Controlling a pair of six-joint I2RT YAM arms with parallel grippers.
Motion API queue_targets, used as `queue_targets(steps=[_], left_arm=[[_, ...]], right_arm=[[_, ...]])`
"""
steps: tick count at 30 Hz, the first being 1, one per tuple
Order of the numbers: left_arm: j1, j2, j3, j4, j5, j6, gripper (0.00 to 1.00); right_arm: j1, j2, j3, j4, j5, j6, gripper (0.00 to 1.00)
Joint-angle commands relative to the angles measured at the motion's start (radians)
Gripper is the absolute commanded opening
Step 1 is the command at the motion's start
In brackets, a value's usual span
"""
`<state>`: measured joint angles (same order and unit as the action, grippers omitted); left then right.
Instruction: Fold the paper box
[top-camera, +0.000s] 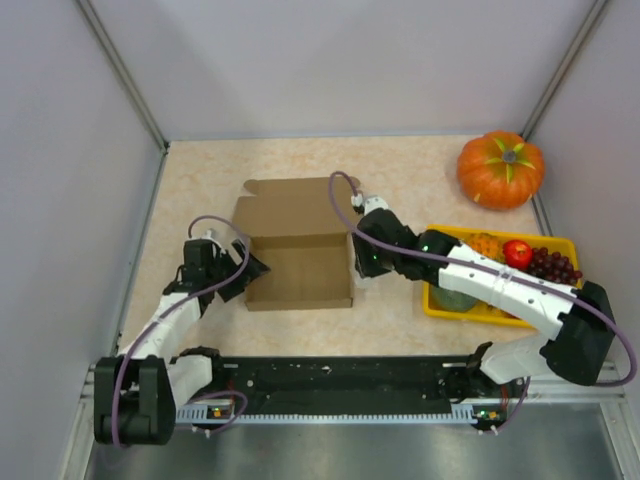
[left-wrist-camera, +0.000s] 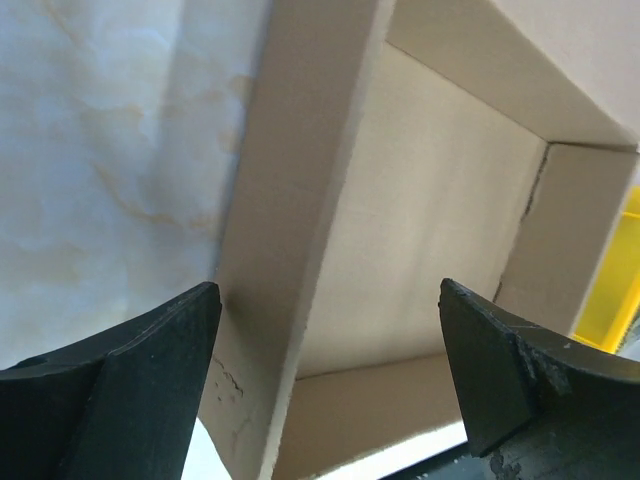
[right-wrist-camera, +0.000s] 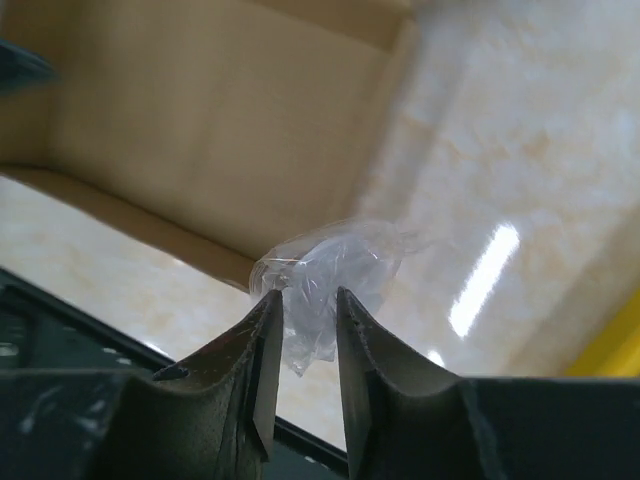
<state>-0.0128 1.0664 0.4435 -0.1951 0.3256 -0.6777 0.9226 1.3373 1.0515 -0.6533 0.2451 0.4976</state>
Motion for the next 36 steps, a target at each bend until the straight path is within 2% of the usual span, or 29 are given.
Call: queue_targets(steps=[1, 2, 4, 5, 6, 8, 9, 12, 14, 17, 18, 21, 24, 28, 31, 34, 36], left_arm=[[0.005, -0.164, 0.000, 0.007, 0.064, -0.034, 0.95], [0.005, -0.193, 0.026, -0.024, 0.035, -0.020, 0.97], [0.020, -0.256, 0.056, -0.069, -0.041, -0.013, 0.98], [0.034, -0.264, 0.110, -0.082, -0.052, -0.003, 0.98], [0.059, -0.257, 0.141, -0.093, -0.046, -0.006, 0.98], [0.091, -0.185, 0.249, -0.104, 0.019, -0.019, 0.98], [0.114, -0.145, 0.288, -0.107, 0.030, -0.020, 0.98], [0.161, 0.031, 0.429, -0.084, 0.043, -0.023, 0.98], [0.194, 0.162, 0.504, -0.031, 0.033, -0.032, 0.98], [0.257, 0.355, 0.570, 0.150, 0.162, -0.043, 0.95], [0.269, 0.410, 0.604, 0.154, 0.234, -0.046, 0.95], [0.277, 0.652, 0.740, 0.187, 0.343, -0.039, 0.84], [0.277, 0.739, 0.764, 0.362, 0.357, -0.054, 0.82], [0.277, 0.797, 0.761, 0.425, 0.357, -0.092, 0.78], [0.275, 0.771, 0.701, 0.500, 0.349, -0.134, 0.78], [0.275, 0.716, 0.594, 0.510, 0.317, -0.218, 0.78], [0.277, 0.649, 0.529, 0.595, 0.325, -0.298, 0.79]], right_arm=[[0.016, 0.017, 0.171, 0.145, -0.194, -0.033, 0.29], [0.018, 0.040, 0.203, 0.173, -0.240, -0.027, 0.31], [0.018, 0.098, 0.251, 0.213, -0.393, -0.021, 0.49], [0.018, 0.150, 0.301, 0.213, -0.429, -0.025, 0.72], [0.009, 0.167, 0.317, 0.212, -0.443, -0.033, 0.81], [-0.039, 0.180, 0.324, 0.219, -0.449, -0.044, 0.97], [-0.129, 0.180, 0.320, 0.233, -0.507, -0.041, 0.98], [-0.278, 0.183, 0.300, 0.317, -0.605, -0.021, 0.99], [-0.417, 0.216, 0.327, 0.349, -0.616, -0.005, 0.99], [-0.559, 0.368, 0.421, 0.377, -0.688, 0.015, 0.99], [-0.579, 0.426, 0.453, 0.379, -0.731, 0.019, 0.99], [-0.636, 0.623, 0.586, 0.415, -0.794, 0.064, 0.95], [-0.650, 0.766, 0.717, 0.440, -0.778, 0.081, 0.91], [-0.666, 0.914, 0.834, 0.477, -0.748, 0.136, 0.85], [-0.671, 1.006, 0.877, 0.561, -0.770, 0.212, 0.78], [-0.669, 1.120, 0.942, 0.627, -0.843, 0.283, 0.63], [-0.665, 1.177, 0.985, 0.644, -0.868, 0.328, 0.56]])
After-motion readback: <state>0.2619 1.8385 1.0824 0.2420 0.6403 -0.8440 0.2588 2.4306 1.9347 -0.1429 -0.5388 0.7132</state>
